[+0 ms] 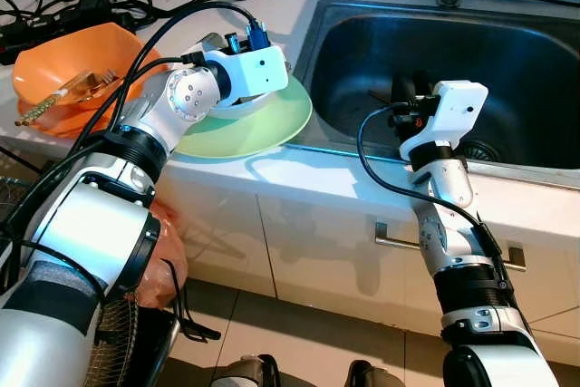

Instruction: Kitchen organization

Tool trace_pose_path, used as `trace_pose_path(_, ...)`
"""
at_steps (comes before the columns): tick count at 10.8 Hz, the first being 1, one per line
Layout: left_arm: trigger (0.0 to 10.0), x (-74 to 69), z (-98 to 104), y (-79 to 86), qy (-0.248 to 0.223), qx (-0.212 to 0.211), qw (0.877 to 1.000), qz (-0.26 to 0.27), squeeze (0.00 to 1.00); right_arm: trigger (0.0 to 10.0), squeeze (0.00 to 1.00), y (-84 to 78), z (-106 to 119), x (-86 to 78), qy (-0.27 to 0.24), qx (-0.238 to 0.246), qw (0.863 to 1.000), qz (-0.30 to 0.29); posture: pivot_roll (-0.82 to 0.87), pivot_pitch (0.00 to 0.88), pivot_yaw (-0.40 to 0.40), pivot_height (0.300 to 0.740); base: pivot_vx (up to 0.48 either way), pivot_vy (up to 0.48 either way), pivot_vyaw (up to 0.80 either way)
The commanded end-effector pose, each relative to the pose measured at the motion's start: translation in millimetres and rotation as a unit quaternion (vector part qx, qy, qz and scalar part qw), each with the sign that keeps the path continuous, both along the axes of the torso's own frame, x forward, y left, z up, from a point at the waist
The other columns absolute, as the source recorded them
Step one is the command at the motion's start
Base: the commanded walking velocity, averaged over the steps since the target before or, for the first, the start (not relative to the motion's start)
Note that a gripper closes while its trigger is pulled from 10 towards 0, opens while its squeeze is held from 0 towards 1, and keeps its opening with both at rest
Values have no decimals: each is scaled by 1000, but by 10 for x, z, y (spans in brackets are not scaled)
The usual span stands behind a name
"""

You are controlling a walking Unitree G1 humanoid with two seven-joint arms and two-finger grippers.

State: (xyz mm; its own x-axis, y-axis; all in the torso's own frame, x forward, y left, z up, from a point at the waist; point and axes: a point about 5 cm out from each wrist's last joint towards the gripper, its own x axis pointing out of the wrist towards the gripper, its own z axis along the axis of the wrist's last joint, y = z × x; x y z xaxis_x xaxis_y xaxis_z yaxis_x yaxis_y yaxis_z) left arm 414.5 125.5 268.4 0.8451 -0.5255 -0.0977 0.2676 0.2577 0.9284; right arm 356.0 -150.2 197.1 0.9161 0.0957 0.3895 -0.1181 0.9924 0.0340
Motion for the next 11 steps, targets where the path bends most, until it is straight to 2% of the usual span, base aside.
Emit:
trace_pose_path(1, 0, 6, 9, 34, -3, 7, 1000, 6, 0, 10000, 0, 5, 5, -6, 1, 0, 1000, 1, 46, 149, 99, 740, 0, 0, 0)
trace_pose_path(5, 0, 13, 23, 48, -13, 25, 1000, 13, 0, 10000, 0, 4, 7, 0, 2, 0, 1000, 1, 50, 149, 97, 740, 0, 0, 0)
trace_pose_path(9, 0, 43, 130, 103, -81, 110, 990, 44, 0, 10000, 0, 2, -5, 0, 3, 1, 1000, 1, 51, 146, 96, 740, 0, 0, 0)
trace_pose_path(11, 0, 57, 250, 121, -135, 155, 977, 60, 0, 10000, 0, 4, -5, 3, 3, 2, 1000, 2, 55, 140, 94, 740, 0, 0, 0)
